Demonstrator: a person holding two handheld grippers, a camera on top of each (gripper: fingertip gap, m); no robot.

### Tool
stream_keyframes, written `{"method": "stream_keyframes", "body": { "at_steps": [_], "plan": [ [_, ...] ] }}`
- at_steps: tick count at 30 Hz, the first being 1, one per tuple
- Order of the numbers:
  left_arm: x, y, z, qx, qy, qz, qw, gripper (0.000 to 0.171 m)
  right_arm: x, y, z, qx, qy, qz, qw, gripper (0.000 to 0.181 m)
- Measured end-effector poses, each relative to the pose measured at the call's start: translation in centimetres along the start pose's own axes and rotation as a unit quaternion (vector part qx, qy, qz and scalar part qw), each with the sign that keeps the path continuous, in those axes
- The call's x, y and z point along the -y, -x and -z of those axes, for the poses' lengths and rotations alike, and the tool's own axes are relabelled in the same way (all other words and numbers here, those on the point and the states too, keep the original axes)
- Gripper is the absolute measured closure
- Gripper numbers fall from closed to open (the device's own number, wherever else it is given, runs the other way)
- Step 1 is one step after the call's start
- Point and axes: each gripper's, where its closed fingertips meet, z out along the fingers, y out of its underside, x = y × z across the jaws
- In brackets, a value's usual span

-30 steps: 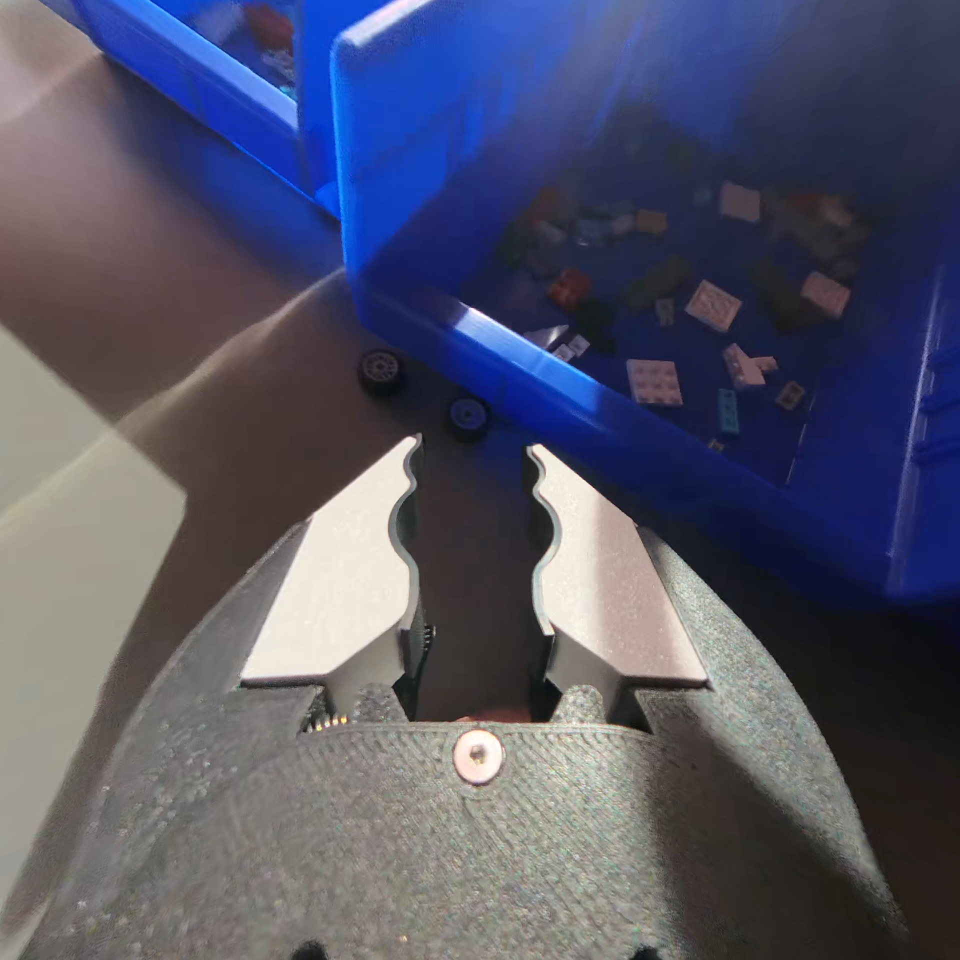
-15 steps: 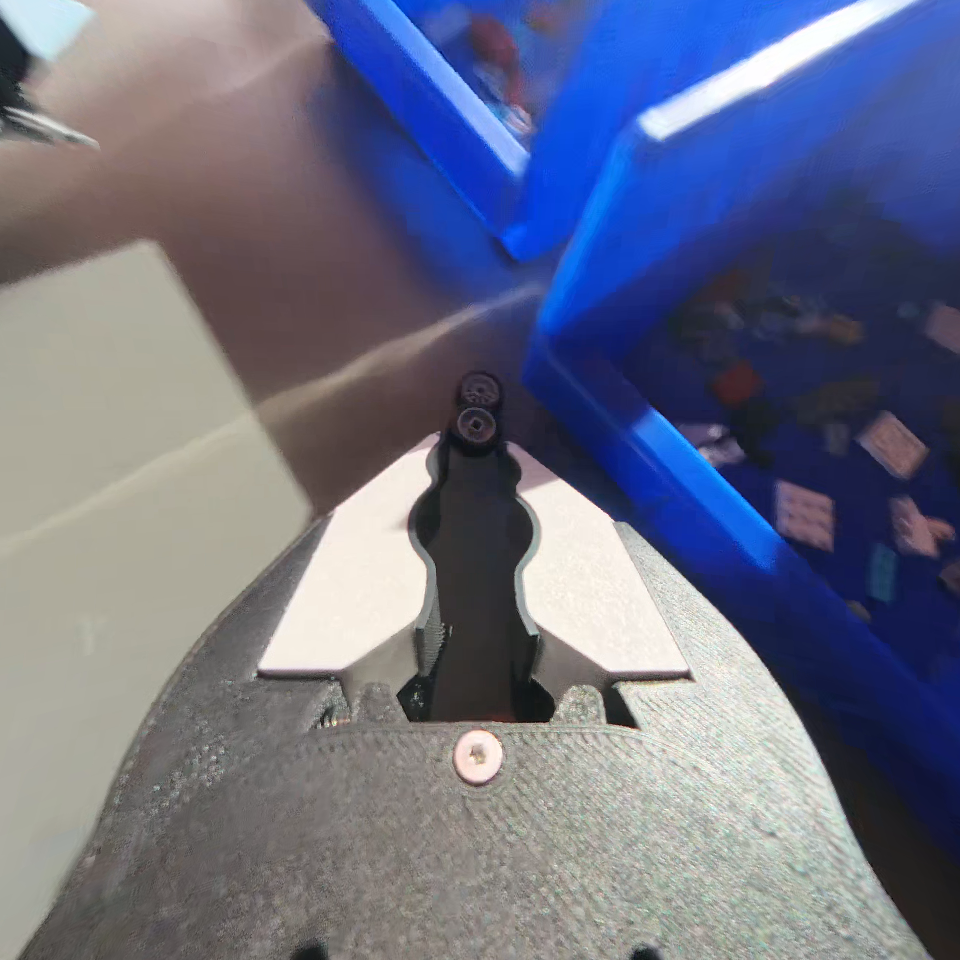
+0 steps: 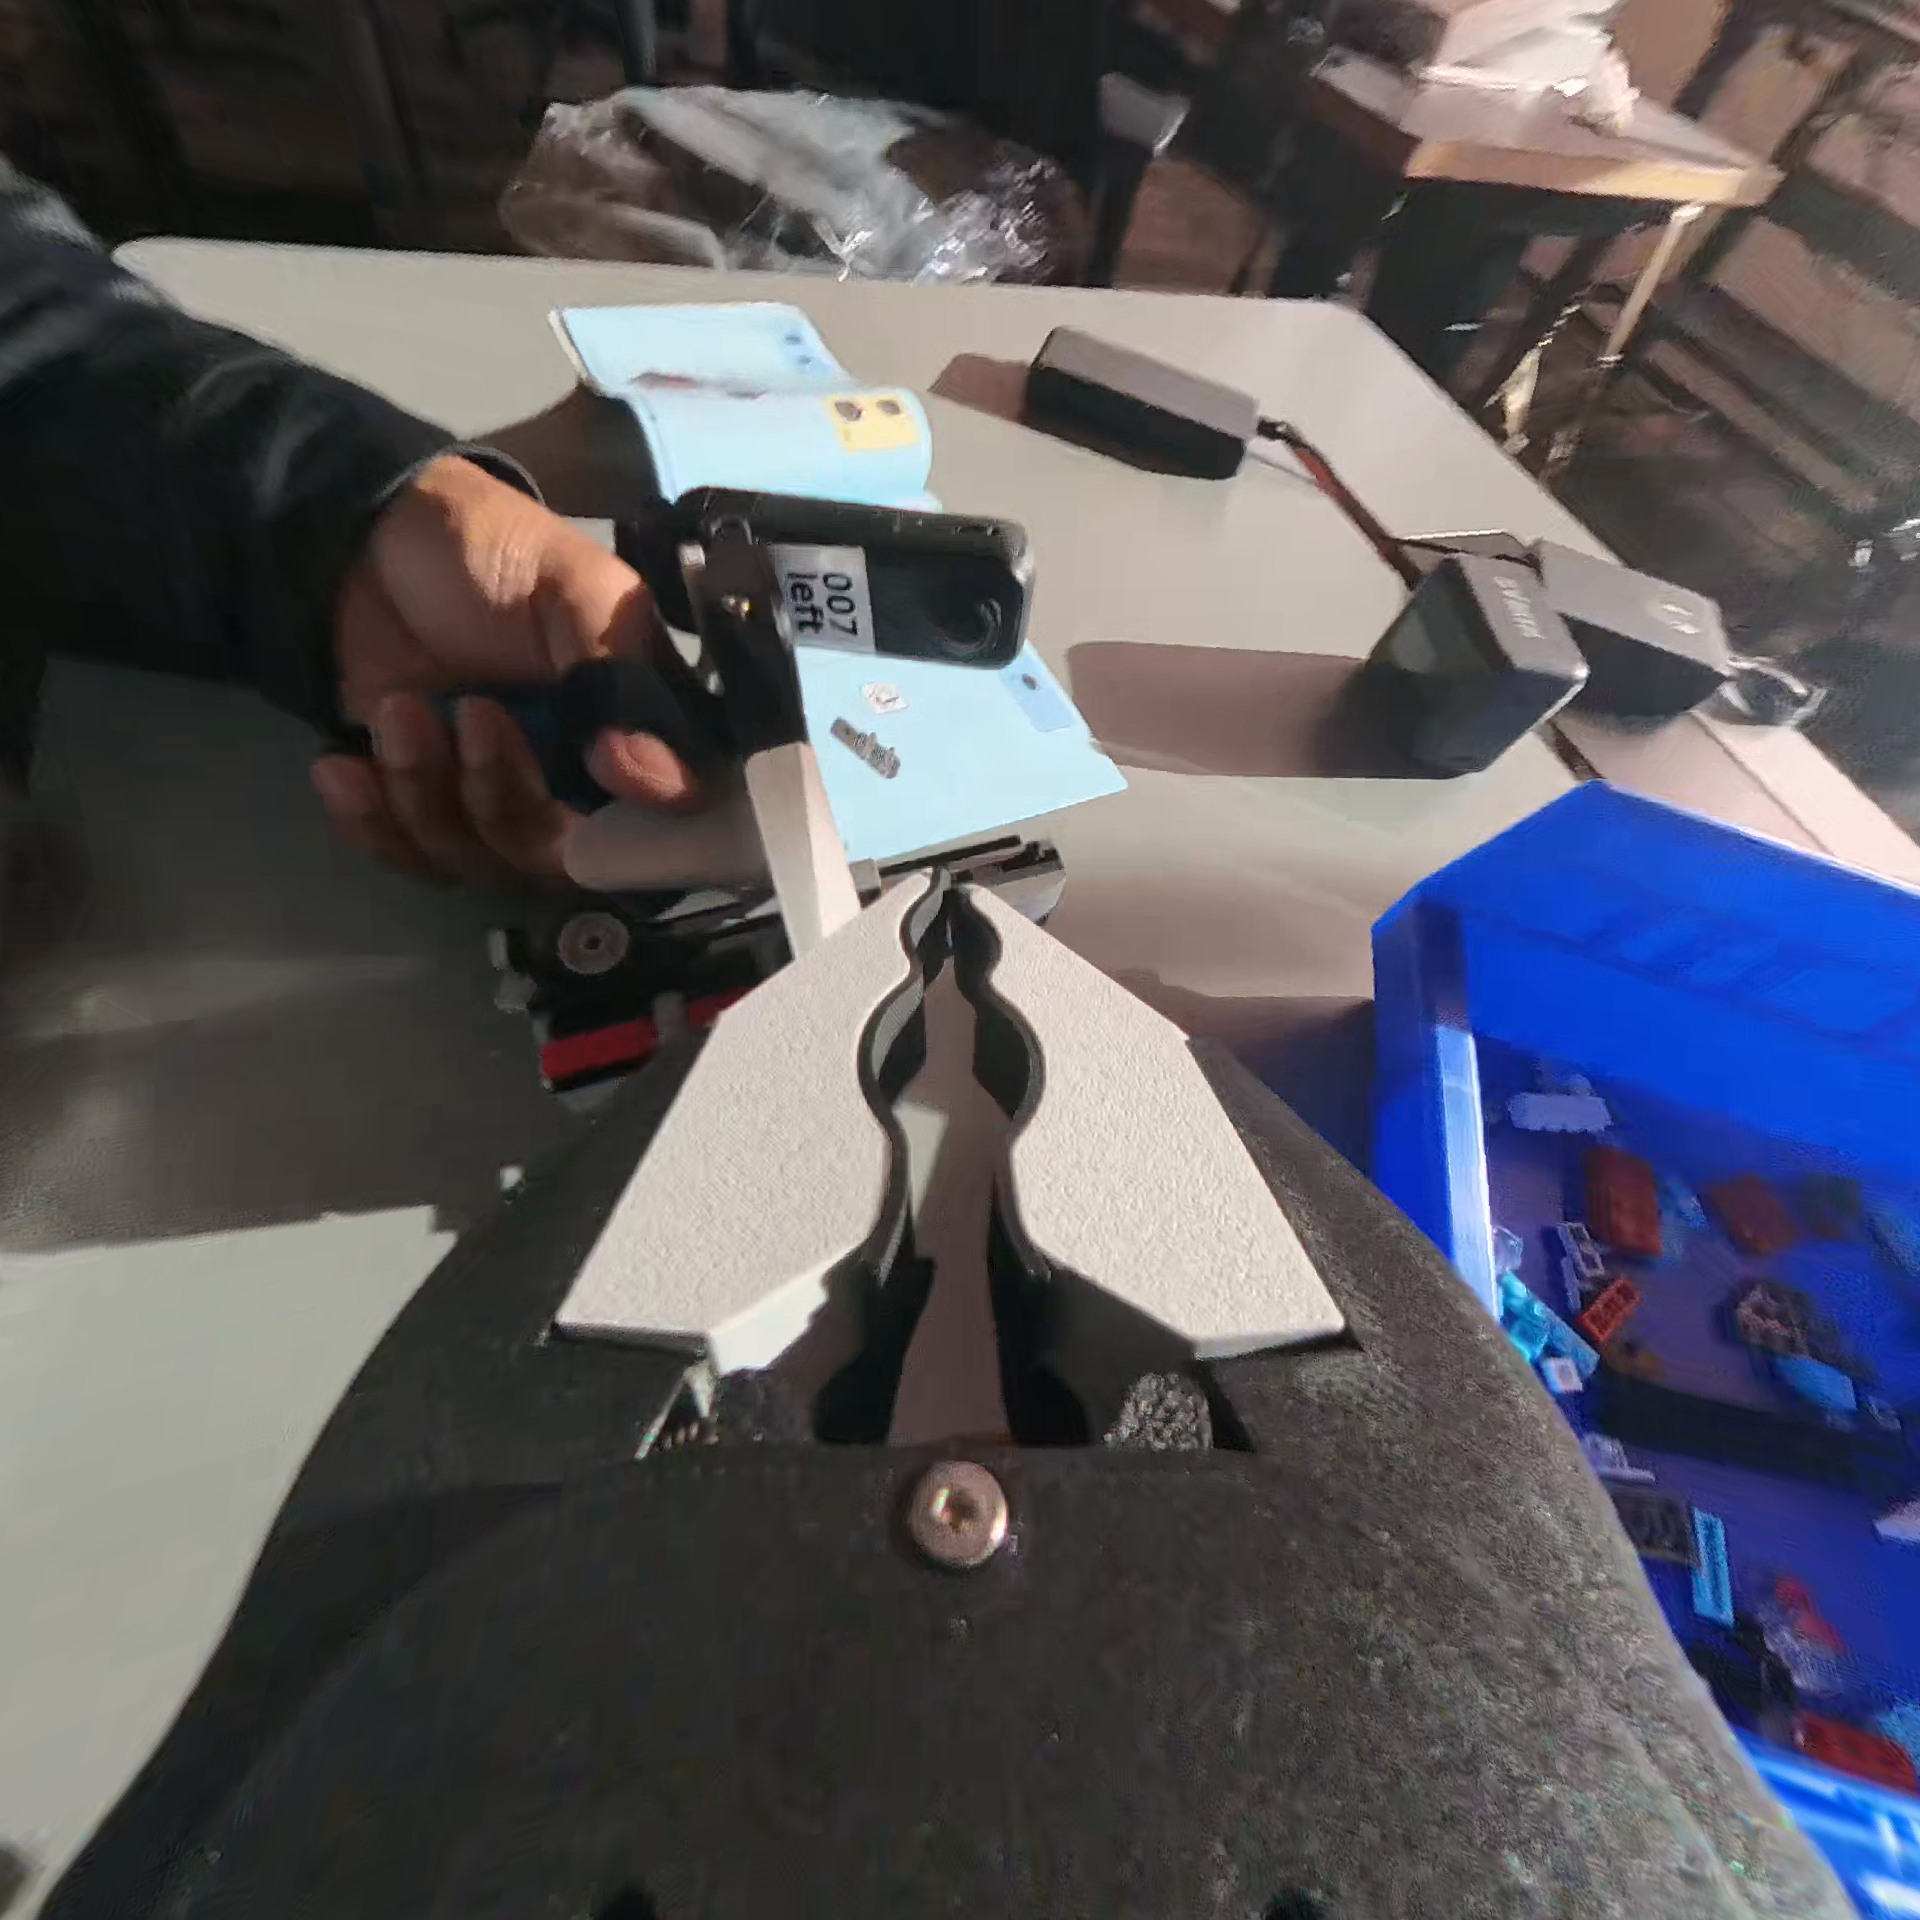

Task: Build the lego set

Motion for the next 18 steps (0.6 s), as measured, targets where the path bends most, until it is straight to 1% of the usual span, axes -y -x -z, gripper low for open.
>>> {"method": "stream_keyframes", "body": {
  "at_steps": [3, 5, 7, 9, 12, 14, 18],
  "plan": [
    [-0.2, 0.5, 0.1, 0.012, 0.004, 0.005, 1.0, 0.119, -1.8, -0.4, -1.0, 0.029, 0.047, 0.015, 0.998, 0.18],
    [-0.1, 0.7, 0.3, 0.016, 0.0, 0.006, 1.0, 0.119, -3.1, -1.5, -1.1, 0.009, 0.065, 0.009, 0.998, 0.179],
    [0.1, 0.8, 0.6, 0.022, -0.005, 0.001, 1.0, 0.119, -4.8, -3.6, -0.6, -0.049, 0.072, -0.039, 0.995, 0.175],
    [0.5, 0.7, 0.9, 0.018, -0.014, 0.008, 1.0, 0.119, -6.6, -5.3, 0.3, -0.117, 0.07, -0.101, 0.986, 0.171],
    [1.0, 0.7, 1.1, 0.011, -0.025, 0.014, 1.0, 0.119, -8.6, -5.9, 1.8, -0.201, 0.064, -0.174, 0.962, 0.165],
    [1.1, 0.7, 1.1, 0.01, -0.027, 0.016, 0.999, 0.119, -9.6, -5.9, 2.5, -0.245, 0.07, -0.193, 0.948, 0.16],
    [1.1, 0.7, 1.0, 0.014, -0.027, 0.012, 0.999, 0.119, -11.8, -6.6, 3.2, -0.302, 0.126, -0.198, 0.924, 0.154]
  ]
}}
